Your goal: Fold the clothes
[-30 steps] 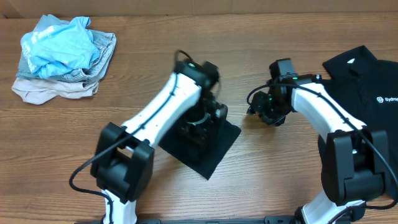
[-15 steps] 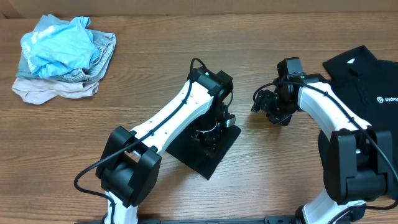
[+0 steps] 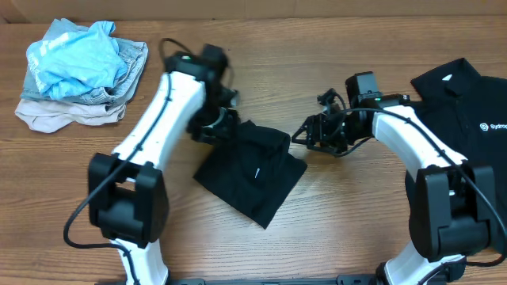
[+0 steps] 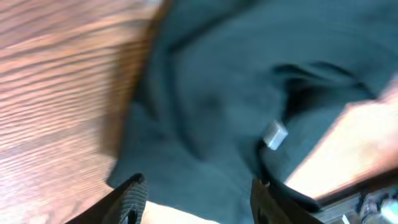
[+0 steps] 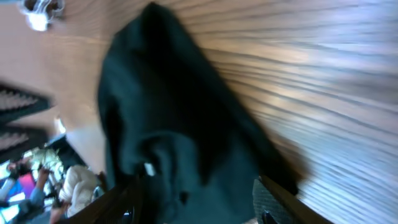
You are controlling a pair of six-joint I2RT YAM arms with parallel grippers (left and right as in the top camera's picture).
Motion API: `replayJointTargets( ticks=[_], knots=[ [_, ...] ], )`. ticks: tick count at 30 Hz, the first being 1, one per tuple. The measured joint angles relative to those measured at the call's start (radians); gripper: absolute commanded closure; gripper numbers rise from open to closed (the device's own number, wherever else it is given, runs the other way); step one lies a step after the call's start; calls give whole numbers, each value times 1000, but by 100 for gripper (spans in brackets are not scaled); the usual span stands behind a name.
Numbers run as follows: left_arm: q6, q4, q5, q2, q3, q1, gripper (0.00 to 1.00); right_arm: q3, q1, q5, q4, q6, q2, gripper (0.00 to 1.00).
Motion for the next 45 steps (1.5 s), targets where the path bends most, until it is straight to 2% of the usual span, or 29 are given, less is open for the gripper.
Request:
replayJointTargets(
  ticks=[2, 3, 11, 14, 16, 20, 28, 32, 35, 36, 37, 41, 44, 45],
  knots=[
    [0, 41, 14, -2, -70, 21, 43, 0, 32, -11, 47, 28, 0, 57],
    [0, 67, 26, -2, -111, 24, 44, -1, 48, -7, 71, 51, 0, 58],
    [0, 244, 121, -2, -381, -3, 45, -2, 134, 117, 168, 263, 0, 59],
    [-1, 283, 141, -7, -439, -8, 44, -2, 151, 183, 167, 338, 0, 83],
    [-1, 302, 146, -24, -459, -6, 44, -2, 165, 220, 171, 377, 0, 96],
    [-2, 316, 153, -33, -471, -6, 40, -2, 182, 256, 137, 404, 0, 96],
    [-8, 320, 174, -36, -472, -6, 28, 10, 135, 420, -174, 412, 0, 94],
    [-12, 321, 193, -39, -472, -5, 22, 11, 92, 503, -208, 406, 0, 85],
    [-16, 322, 199, -40, -472, -5, 21, 13, 77, 545, -208, 378, 0, 62],
    [-16, 322, 201, -40, -472, -5, 21, 13, 71, 556, -208, 364, 0, 58],
    [-16, 322, 203, -40, -472, -5, 20, 14, 68, 565, -208, 348, 0, 58],
    [-1, 288, 214, -40, -468, -3, 27, 29, 62, 586, -244, 294, 0, 58],
    [37, 170, 229, -34, -447, 5, 31, 51, 62, 573, -264, 249, -4, 58],
    [51, 138, 236, -32, -430, 10, 38, 58, 62, 558, -265, 232, -9, 59]
  ],
)
